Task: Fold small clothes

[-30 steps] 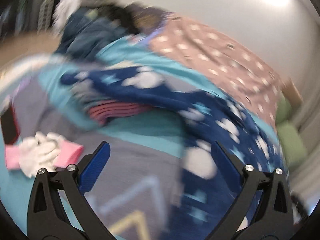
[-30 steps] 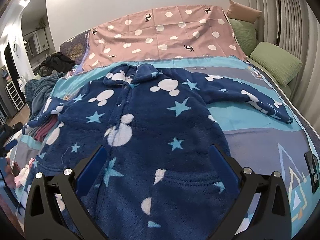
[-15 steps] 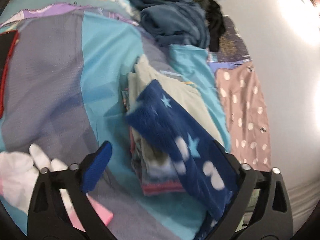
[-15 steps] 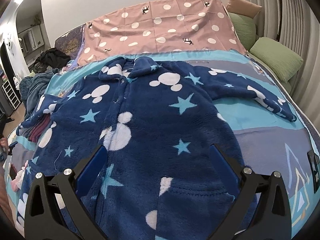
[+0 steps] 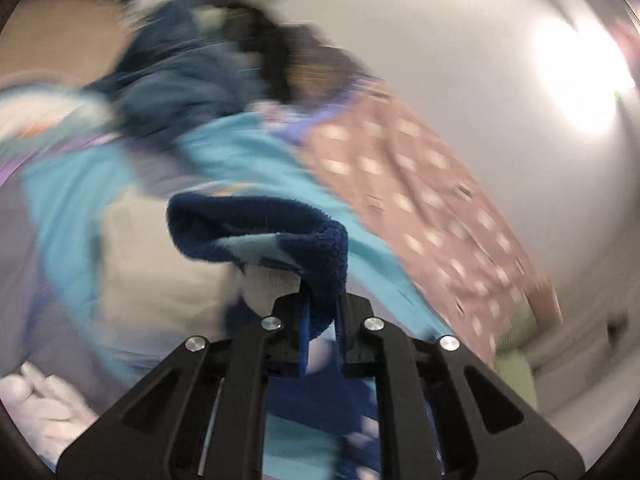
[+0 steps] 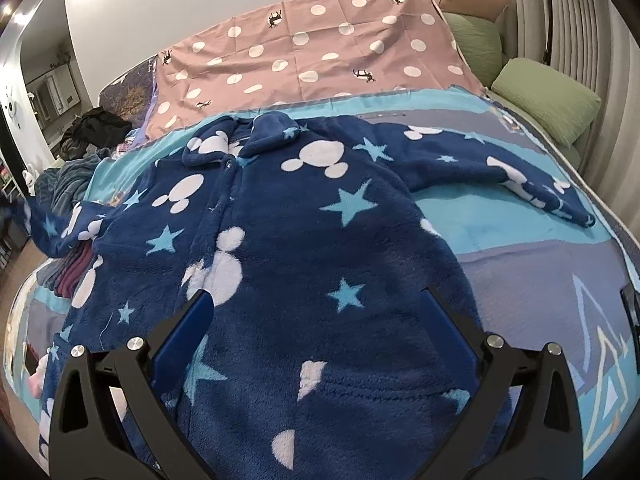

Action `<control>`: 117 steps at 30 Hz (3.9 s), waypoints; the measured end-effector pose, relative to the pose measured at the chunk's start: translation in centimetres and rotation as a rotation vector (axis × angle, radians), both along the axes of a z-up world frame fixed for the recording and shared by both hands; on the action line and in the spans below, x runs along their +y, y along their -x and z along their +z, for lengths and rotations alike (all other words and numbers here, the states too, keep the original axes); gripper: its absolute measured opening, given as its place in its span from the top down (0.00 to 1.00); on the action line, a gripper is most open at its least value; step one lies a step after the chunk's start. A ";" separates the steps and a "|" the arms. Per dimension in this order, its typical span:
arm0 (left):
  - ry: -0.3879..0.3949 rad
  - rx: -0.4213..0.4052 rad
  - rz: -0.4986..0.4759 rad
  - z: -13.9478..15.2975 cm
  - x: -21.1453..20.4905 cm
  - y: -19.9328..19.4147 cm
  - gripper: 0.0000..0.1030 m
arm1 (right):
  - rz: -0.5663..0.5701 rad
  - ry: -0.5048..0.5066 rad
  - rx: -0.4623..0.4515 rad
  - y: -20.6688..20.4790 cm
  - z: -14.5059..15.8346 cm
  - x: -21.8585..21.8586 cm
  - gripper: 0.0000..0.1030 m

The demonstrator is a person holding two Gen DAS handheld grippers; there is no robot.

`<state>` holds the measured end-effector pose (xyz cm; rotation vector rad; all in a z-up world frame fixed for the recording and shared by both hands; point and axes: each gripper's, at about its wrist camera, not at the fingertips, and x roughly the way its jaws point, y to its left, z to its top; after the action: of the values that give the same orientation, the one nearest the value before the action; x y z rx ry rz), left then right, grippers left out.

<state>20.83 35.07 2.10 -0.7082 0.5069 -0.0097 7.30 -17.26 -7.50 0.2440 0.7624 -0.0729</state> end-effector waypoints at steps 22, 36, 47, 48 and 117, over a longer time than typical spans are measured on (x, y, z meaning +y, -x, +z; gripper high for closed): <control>-0.402 0.081 -0.695 -8.4 -35.0 0.8 0.39 | 0.009 -0.072 0.043 -0.8 0.8 -6.2 0.01; -0.548 0.017 -0.258 -8.3 -25.9 2.8 0.20 | 0.316 -0.426 0.288 -15.9 -1.8 0.3 0.05; -0.288 0.415 0.019 -13.2 -15.9 -1.2 0.14 | 0.327 -0.274 0.149 -19.1 0.4 3.7 0.88; -0.295 0.410 0.022 -13.2 -15.9 -1.2 0.14 | 0.321 -0.253 0.113 -18.8 1.6 3.4 0.88; -0.287 0.141 -0.448 -11.9 -28.8 -6.2 0.21 | -0.763 -0.767 -0.090 -7.3 -7.2 -37.2 0.87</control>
<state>27.04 6.30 -9.81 -0.3052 0.7768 -0.3024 14.56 -54.47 -14.74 1.2547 0.5431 -0.4896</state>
